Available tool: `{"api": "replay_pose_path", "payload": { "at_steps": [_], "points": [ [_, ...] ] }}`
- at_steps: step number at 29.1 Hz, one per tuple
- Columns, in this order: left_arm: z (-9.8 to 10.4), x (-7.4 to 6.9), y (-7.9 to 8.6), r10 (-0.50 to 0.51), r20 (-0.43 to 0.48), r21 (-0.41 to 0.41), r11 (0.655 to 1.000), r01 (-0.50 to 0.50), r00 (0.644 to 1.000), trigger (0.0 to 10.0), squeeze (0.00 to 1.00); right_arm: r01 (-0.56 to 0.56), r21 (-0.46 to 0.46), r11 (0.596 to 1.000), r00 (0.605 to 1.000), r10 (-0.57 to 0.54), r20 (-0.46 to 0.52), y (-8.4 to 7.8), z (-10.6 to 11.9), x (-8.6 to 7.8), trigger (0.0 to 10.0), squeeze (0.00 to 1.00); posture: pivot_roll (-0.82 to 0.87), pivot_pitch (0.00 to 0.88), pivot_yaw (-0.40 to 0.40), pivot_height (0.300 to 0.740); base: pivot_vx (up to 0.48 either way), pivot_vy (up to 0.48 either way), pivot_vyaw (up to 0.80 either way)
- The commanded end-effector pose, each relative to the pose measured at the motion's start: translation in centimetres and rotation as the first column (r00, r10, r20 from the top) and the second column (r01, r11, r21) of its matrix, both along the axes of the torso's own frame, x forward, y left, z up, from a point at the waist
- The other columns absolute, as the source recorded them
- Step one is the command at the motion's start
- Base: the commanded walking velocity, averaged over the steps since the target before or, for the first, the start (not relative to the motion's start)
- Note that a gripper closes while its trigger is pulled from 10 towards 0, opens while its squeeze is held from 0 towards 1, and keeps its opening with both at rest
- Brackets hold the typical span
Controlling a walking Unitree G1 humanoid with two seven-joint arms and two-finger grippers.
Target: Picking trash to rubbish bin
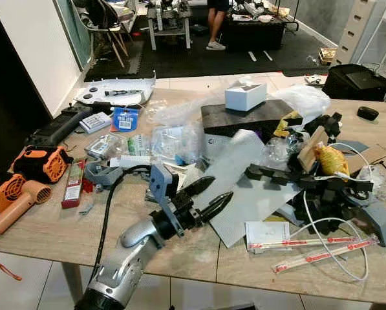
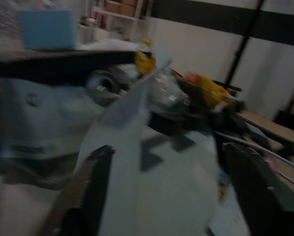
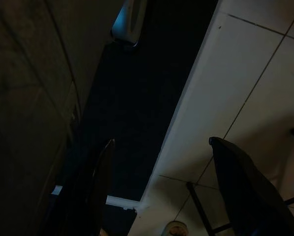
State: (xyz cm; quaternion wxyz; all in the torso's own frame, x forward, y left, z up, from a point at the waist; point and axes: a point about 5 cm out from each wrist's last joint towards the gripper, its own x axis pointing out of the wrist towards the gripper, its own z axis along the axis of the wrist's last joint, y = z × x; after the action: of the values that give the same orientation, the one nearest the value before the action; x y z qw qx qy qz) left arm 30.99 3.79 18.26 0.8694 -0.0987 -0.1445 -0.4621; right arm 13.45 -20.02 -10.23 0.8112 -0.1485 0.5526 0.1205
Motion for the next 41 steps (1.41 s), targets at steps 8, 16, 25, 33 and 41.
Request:
{"api": "replay_pose_path", "payload": {
  "at_steps": [8,16,25,33,41],
  "points": [
    [-1.4,0.6,1.3,0.148,-0.028,0.035,0.989,-0.147,0.989,10.0,1.00,0.003,0.027,1.000,0.999,-0.002,-0.035,0.9,-0.5,-1.2,10.0,0.00,-0.12,0.212,0.080,0.740,0.000,0.000,0.00],
    [-2.1,0.3,1.1,0.153,-0.025,0.056,0.987,-0.151,0.988,10.0,1.00,0.003,0.033,0.999,0.999,-0.002,-0.039,1.1,-0.6,-1.4,10.0,0.00,-0.12,0.216,0.085,0.740,0.000,0.000,0.00],
    [-2.6,0.2,0.7,0.182,0.035,0.130,0.974,-0.185,0.983,10.0,0.73,0.007,0.031,0.999,0.999,-0.005,-0.041,1.0,-0.6,-1.4,10.0,0.00,-0.13,0.217,0.085,0.740,0.000,0.000,0.00],
    [-3.2,1.1,1.3,0.277,0.136,0.255,0.918,-0.304,0.951,10.0,0.00,0.009,0.032,0.999,0.999,-0.007,-0.049,0.8,-0.7,-2.0,10.0,0.00,-0.13,0.243,0.081,0.740,0.000,0.000,0.00],
    [-3.6,0.5,0.5,0.207,0.127,0.254,0.938,-0.234,0.970,10.0,0.00,0.020,0.027,0.999,0.997,-0.018,-0.080,0.2,-1.0,-3.5,10.0,0.00,-0.15,0.288,0.078,0.740,0.000,0.000,0.00]
  ]
}}
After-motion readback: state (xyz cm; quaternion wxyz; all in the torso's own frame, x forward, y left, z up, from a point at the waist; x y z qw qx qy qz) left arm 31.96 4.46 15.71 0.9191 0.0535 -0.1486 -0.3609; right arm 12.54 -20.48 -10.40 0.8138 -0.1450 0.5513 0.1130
